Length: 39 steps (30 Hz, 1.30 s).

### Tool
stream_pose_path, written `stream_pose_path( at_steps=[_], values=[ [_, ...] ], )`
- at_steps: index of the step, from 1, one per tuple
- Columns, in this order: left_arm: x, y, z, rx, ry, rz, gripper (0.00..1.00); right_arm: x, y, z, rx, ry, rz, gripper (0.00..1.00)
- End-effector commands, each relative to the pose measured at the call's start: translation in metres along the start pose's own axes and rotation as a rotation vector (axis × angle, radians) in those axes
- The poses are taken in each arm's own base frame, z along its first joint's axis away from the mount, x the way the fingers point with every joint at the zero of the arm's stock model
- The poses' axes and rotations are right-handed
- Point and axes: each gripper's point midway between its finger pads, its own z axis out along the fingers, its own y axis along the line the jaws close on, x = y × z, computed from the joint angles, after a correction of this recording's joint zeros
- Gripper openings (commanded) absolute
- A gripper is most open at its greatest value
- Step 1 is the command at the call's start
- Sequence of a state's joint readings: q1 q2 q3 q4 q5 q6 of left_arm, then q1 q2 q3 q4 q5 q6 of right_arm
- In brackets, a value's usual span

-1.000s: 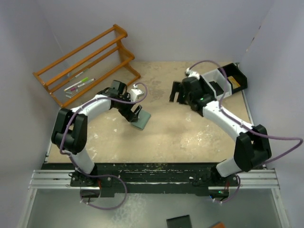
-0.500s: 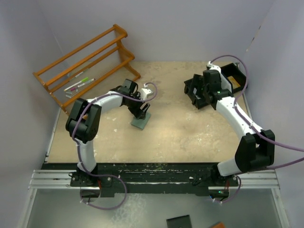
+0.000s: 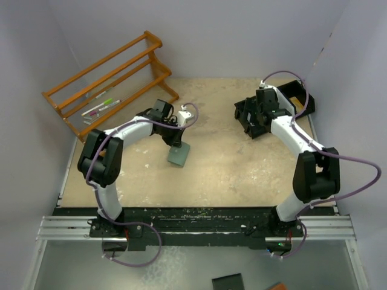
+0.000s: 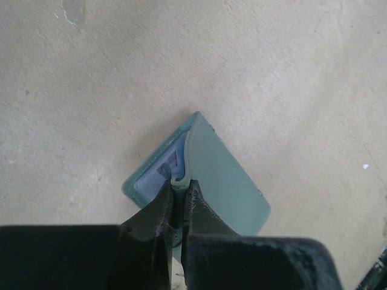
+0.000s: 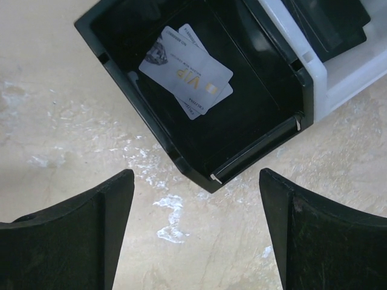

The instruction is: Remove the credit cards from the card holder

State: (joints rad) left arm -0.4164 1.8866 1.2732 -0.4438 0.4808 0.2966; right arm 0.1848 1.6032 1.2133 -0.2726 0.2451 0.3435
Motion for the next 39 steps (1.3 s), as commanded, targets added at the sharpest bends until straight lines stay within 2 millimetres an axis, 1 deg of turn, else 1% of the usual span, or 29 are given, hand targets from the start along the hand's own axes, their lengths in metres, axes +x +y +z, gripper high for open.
stream_pose_path(
  at_steps=[1, 2, 5, 6, 7, 9, 13, 16, 18, 19, 21, 23, 27, 30, 32, 35, 37, 39],
  values=[
    [-0.023, -0.021, -0.039, 0.019, -0.058, 0.027, 0.0, -0.026, 0.005, 0.004, -0.003, -0.058, -0.053, 0.83],
    [-0.027, -0.026, -0.047, 0.028, -0.067, 0.033, 0.0, -0.026, 0.007, 0.008, -0.009, -0.054, -0.064, 0.78],
    [-0.03, -0.038, -0.073, 0.029, -0.074, 0.041, 0.0, -0.026, 0.009, 0.02, -0.008, -0.037, -0.092, 0.62],
    [-0.031, -0.042, -0.082, 0.021, -0.076, 0.049, 0.0, -0.026, 0.009, 0.023, -0.004, -0.033, -0.101, 0.6],
    [-0.031, -0.045, -0.091, 0.009, -0.078, 0.053, 0.0, -0.031, 0.009, 0.025, 0.0, -0.052, -0.119, 0.57],
    [-0.03, -0.049, -0.106, -0.017, -0.078, 0.056, 0.0, -0.032, 0.016, 0.029, -0.023, -0.056, -0.127, 0.55],
    [-0.027, -0.056, -0.133, -0.044, -0.087, 0.059, 0.0, -0.025, 0.021, 0.037, -0.03, -0.038, -0.128, 0.56],
    [-0.028, -0.066, -0.15, -0.022, -0.099, 0.084, 0.0, -0.016, 0.029, 0.039, -0.048, -0.019, -0.146, 0.61],
    [-0.028, -0.069, -0.158, -0.025, -0.094, 0.092, 0.0, -0.012, 0.034, 0.039, -0.058, -0.013, -0.162, 0.64],
    [-0.028, -0.07, -0.16, -0.03, -0.089, 0.09, 0.0, -0.016, 0.037, 0.039, -0.065, -0.032, -0.161, 0.64],
    [-0.027, -0.071, -0.164, -0.037, -0.086, 0.091, 0.0, -0.016, 0.038, 0.038, -0.066, -0.035, -0.158, 0.64],
    [-0.027, -0.071, -0.168, -0.047, -0.091, 0.093, 0.0, -0.016, 0.039, 0.037, -0.067, -0.036, -0.161, 0.6],
    [-0.032, -0.074, -0.177, -0.06, -0.103, 0.088, 0.0, -0.014, 0.033, 0.042, -0.022, -0.025, -0.162, 0.45],
    [-0.036, -0.079, -0.188, -0.061, -0.114, 0.086, 0.0, -0.001, 0.026, 0.047, 0.024, 0.014, -0.181, 0.35],
    [-0.042, -0.085, -0.199, -0.064, -0.137, 0.098, 0.0, 0.004, 0.026, 0.048, 0.048, 0.026, -0.194, 0.31],
    [-0.048, -0.091, -0.212, -0.067, -0.161, 0.109, 0.0, 0.008, 0.036, 0.045, 0.041, 0.024, -0.211, 0.26],
    [-0.051, -0.094, -0.217, -0.068, -0.171, 0.107, 0.0, 0.012, 0.048, 0.042, 0.028, 0.022, -0.228, 0.21],
    [-0.054, -0.097, -0.223, -0.066, -0.182, 0.106, 0.0, 0.018, 0.065, 0.037, 0.007, 0.02, -0.24, 0.19]
  ],
)
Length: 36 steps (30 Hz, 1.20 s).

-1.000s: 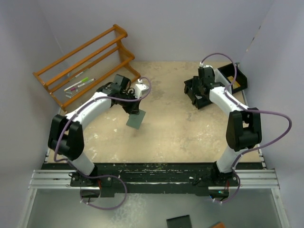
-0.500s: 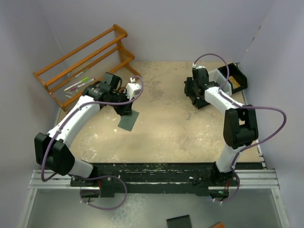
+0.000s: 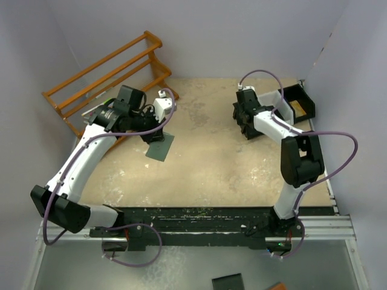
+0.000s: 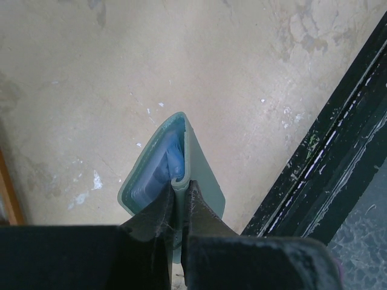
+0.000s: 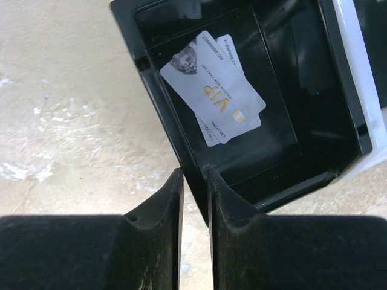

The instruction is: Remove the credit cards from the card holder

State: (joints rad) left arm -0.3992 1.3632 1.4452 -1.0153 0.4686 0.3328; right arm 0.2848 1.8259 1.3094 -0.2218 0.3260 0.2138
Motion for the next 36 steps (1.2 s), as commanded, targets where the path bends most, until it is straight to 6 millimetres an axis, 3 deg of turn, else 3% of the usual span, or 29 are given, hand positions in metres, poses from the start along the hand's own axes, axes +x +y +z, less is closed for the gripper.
stream_pose_path(
  at_steps=[1, 6, 11, 16, 23, 28, 36],
  values=[
    [-0.023, -0.009, -0.027, -0.007, -0.085, 0.024, 0.0, -0.007, 0.039, -0.017, -0.028, -0.033, -0.019, 0.16],
    [-0.02, -0.012, -0.033, -0.01, -0.08, 0.023, 0.0, -0.003, 0.08, -0.034, -0.102, -0.022, 0.062, 0.07],
    [-0.007, -0.005, -0.03, -0.05, -0.038, 0.032, 0.0, 0.002, 0.14, -0.061, -0.19, -0.038, 0.069, 0.01],
    [0.002, 0.006, -0.026, -0.095, 0.001, 0.034, 0.0, -0.002, 0.206, -0.092, -0.294, -0.073, 0.059, 0.0],
    [0.001, 0.002, -0.028, -0.086, -0.037, 0.032, 0.0, -0.008, 0.266, -0.12, -0.398, -0.081, 0.164, 0.02],
    [0.0, -0.007, -0.031, -0.064, -0.081, 0.047, 0.0, -0.026, 0.297, -0.144, -0.495, -0.09, 0.228, 0.2],
    [-0.021, -0.019, -0.038, -0.012, -0.181, 0.059, 0.0, -0.041, 0.281, -0.191, -0.606, -0.111, 0.228, 0.63]
  ],
)
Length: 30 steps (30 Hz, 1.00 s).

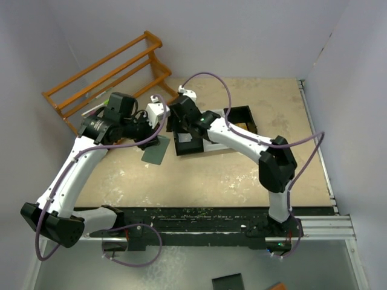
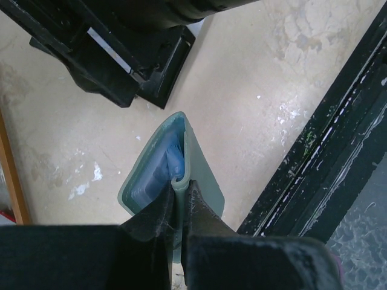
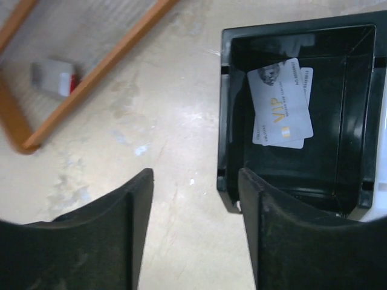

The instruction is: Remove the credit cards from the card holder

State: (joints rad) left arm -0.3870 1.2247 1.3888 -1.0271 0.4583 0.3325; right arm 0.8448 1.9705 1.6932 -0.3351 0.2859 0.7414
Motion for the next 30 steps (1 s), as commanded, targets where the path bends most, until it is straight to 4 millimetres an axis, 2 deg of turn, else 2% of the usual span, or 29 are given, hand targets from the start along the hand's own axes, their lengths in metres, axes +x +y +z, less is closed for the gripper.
stream_pose_path(
  at_steps=[1, 3, 5, 7, 11, 12, 16, 18, 21, 26, 28, 30],
  values=[
    [-0.033, -0.007, -0.009, 0.036, -0.14, 0.032, 0.0, -0.042, 0.024, -0.061, -0.17, -0.091, 0.046, 0.65],
    [-0.043, -0.01, -0.011, 0.05, -0.175, 0.017, 0.0, -0.048, 0.026, -0.085, -0.273, -0.125, 0.063, 0.68],
    [-0.054, -0.013, -0.016, 0.061, -0.216, 0.006, 0.0, -0.054, 0.03, -0.116, -0.446, -0.161, 0.079, 0.71],
    [-0.063, -0.016, -0.02, 0.077, -0.248, -0.006, 0.0, -0.056, 0.021, -0.149, -0.586, -0.2, 0.092, 0.73],
    [-0.079, -0.026, -0.027, 0.134, -0.302, -0.039, 0.0, -0.039, 0.014, -0.199, -0.754, -0.23, 0.018, 0.76],
    [-0.084, -0.032, -0.029, 0.169, -0.316, -0.048, 0.0, -0.028, 0.013, -0.203, -0.789, -0.224, -0.001, 0.76],
    [-0.104, -0.044, -0.042, 0.233, -0.386, -0.071, 0.0, -0.012, 0.031, -0.238, -1.028, -0.225, -0.036, 0.75],
    [-0.111, -0.047, -0.049, 0.247, -0.422, -0.068, 0.0, -0.004, 0.035, -0.251, -1.114, -0.22, -0.029, 0.74],
    [-0.117, -0.058, -0.058, 0.296, -0.454, -0.059, 0.0, -0.003, 0.044, -0.26, -1.172, -0.217, -0.034, 0.74],
    [-0.121, -0.068, -0.066, 0.354, -0.477, -0.089, 0.0, -0.002, 0.074, -0.268, -1.252, -0.195, -0.064, 0.71],
    [-0.12, -0.073, -0.068, 0.383, -0.485, -0.092, 0.0, -0.003, 0.083, -0.27, -1.288, -0.188, -0.056, 0.66],
    [-0.119, -0.075, -0.07, 0.405, -0.49, -0.094, 0.0, -0.007, 0.087, -0.274, -1.315, -0.206, -0.044, 0.55]
  ],
)
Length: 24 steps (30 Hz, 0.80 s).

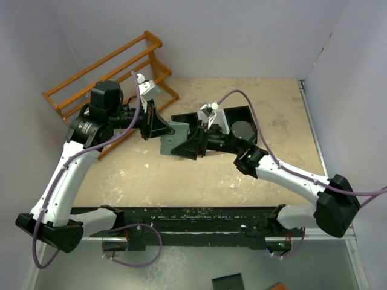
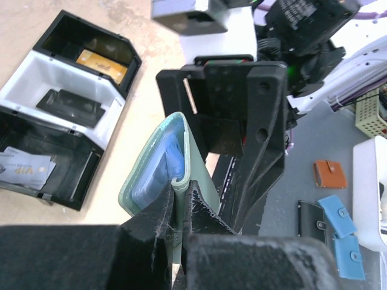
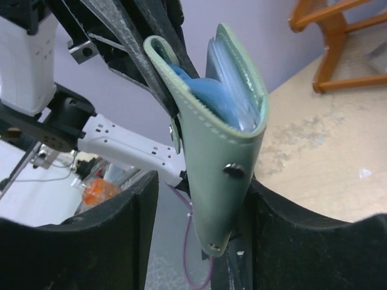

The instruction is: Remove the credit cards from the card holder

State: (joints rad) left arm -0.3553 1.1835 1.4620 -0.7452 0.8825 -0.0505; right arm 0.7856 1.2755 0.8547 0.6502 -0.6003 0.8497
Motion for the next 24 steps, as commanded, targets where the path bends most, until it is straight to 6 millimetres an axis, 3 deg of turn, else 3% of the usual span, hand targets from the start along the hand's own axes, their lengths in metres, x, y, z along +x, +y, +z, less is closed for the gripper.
stream_pose_path(
  at_steps=[1, 4, 6, 7, 9, 10, 11, 13, 16, 20, 24],
  values=[
    [-0.023, -0.027, -0.012, 0.103, -0.086, 0.045, 0.0, -0.029, 0.045, 0.007, -0.17, -0.078, -0.06, 0.48],
    [-0.022, -0.02, -0.014, 0.078, -0.085, 0.051, 0.0, -0.027, 0.04, 0.004, -0.132, -0.07, -0.06, 0.16],
    [-0.018, 0.001, -0.013, -0.029, -0.077, 0.072, 0.05, -0.02, 0.034, -0.002, -0.081, -0.04, -0.056, 0.04],
    [-0.016, 0.012, -0.013, -0.081, -0.068, 0.083, 0.13, -0.02, 0.03, -0.003, -0.054, -0.043, -0.058, 0.03],
    [-0.01, 0.054, -0.019, -0.309, -0.049, 0.082, 0.5, -0.023, 0.019, -0.007, 0.043, -0.043, -0.073, 0.0],
    [-0.006, 0.069, -0.023, -0.384, -0.036, 0.082, 0.64, -0.026, 0.004, -0.009, 0.14, -0.047, -0.089, 0.0],
    [-0.003, 0.077, -0.027, -0.434, -0.021, 0.089, 0.73, -0.038, -0.007, -0.01, 0.226, -0.078, -0.106, 0.0],
    [0.001, 0.085, -0.034, -0.491, -0.013, 0.11, 0.82, -0.047, -0.027, -0.013, 0.364, -0.073, -0.118, 0.0],
    [0.005, 0.078, -0.035, -0.471, -0.027, 0.13, 0.85, -0.048, -0.054, -0.015, 0.526, -0.032, -0.114, 0.0],
    [0.022, 0.073, -0.027, -0.424, 0.003, 0.073, 0.81, -0.05, -0.062, -0.008, 0.626, -0.035, -0.128, 0.0],
    [0.02, 0.072, -0.027, -0.421, -0.004, 0.059, 0.76, -0.044, -0.071, -0.002, 0.746, 0.01, -0.145, 0.0]
  ],
)
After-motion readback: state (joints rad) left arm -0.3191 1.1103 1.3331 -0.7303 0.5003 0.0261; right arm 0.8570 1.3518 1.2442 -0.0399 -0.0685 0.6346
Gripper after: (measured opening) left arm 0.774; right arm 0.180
